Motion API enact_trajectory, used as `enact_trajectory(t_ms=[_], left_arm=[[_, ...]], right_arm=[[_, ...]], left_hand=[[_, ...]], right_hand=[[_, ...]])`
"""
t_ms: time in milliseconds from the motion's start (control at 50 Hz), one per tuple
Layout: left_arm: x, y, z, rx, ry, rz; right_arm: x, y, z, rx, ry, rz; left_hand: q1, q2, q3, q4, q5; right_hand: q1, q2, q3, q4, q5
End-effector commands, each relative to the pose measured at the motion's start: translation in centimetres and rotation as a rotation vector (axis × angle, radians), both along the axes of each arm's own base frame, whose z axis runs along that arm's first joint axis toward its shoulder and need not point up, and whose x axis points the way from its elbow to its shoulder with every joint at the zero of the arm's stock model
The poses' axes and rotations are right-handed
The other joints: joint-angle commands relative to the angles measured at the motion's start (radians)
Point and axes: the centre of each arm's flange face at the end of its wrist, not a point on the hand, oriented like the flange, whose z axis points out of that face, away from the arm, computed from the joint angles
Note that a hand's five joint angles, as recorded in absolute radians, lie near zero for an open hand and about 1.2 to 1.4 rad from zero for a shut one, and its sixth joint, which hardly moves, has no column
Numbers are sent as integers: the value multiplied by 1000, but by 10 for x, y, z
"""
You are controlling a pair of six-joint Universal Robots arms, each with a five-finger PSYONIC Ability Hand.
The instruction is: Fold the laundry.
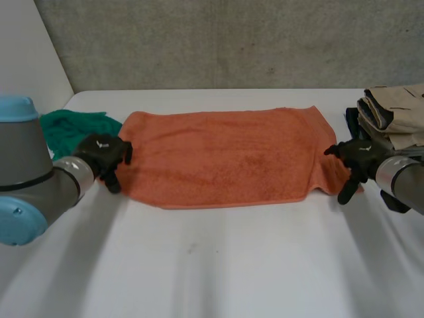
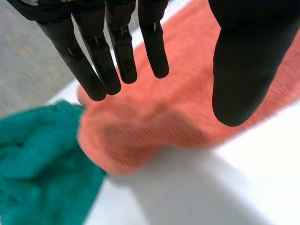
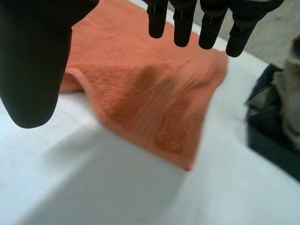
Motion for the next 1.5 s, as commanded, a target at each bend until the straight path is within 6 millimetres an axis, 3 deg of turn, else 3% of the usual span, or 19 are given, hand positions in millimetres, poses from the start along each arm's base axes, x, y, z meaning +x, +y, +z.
enact_trajectory(t_ms=[20,100,260,280,340,360,380,700,760,820,860,1060,1160,1220,1280,1420,1460,1480,1500], left_arm=[[6,-5,-24,61,-33,11],[8,-12,-32,53,-53,6],[6,-24,-40,0,-74,-7],[6,-26,-41,-8,-75,-8],[4,-30,-42,-22,-73,-12],[3,-32,-42,-30,-69,-13],[1,-34,-43,-36,-67,-14],[-15,-51,-51,-69,-60,-42],[-15,-55,-55,-69,-79,-38],[-13,-58,-56,-74,-94,-33],[-13,-60,-54,-79,-89,-42],[-11,-31,-17,-25,-66,-82],[-2,4,0,119,-123,-77],[0,12,0,180,-153,-81],[-4,-2,2,115,-159,-92],[-24,-53,-33,-23,-162,-71],[-28,-60,-37,-34,-159,-62],[-32,-63,-36,-51,-159,-59],[-33,-65,-34,-60,-158,-59]], right_arm=[[21,3,-19,-19,-53,43],[34,1,-30,-61,-47,77],[44,-10,-47,-171,39,133],[45,-13,-48,-194,55,140],[45,-16,-49,-217,75,149],[46,-17,-47,-235,79,151],[46,-18,-47,-245,83,154],[47,-14,-47,-243,87,165],[47,-14,-47,-242,89,165],[46,-15,-46,-248,97,163],[45,-16,-43,-257,104,162],[43,1,-23,-203,175,207],[39,18,-12,-151,246,255],[40,22,-10,-151,247,271],[41,24,-11,-149,243,281],[50,23,-33,-143,240,288],[52,22,-36,-146,243,285],[54,23,-39,-150,249,286],[55,23,-40,-153,251,284]], left_hand=[[-36,-27,-27,-34,-32],[-201,-192,-192,-199,-196],[-216,-207,-207,-214,-211],[-213,-204,-204,-211,-208],[-213,-204,-204,-211,-208],[-213,-204,-204,-211,-208],[-213,-204,-204,-211,-208],[-104,-96,-95,-102,-100],[71,80,80,73,76],[406,414,415,408,410],[792,801,801,794,797],[794,803,803,796,798],[794,803,803,796,798],[794,803,803,796,798],[794,803,803,796,798],[788,797,797,790,793],[619,628,628,621,624],[316,325,325,318,320],[188,197,197,190,192]], right_hand=[[102,119,120,113,104],[117,134,135,128,119],[342,360,360,353,345],[561,578,579,572,563],[876,893,894,887,879],[1112,1130,1131,1123,1115],[1162,1179,1180,1173,1164],[1162,1180,1180,1173,1165],[1162,1180,1180,1173,1165],[1162,1180,1180,1173,1165],[1162,1180,1180,1173,1165],[1162,1180,1180,1173,1165],[1162,1180,1180,1173,1165],[1162,1180,1180,1173,1165],[1162,1180,1180,1173,1165],[1162,1180,1180,1173,1165],[1162,1180,1180,1173,1165],[1162,1180,1180,1173,1165],[1162,1180,1180,1173,1165]])
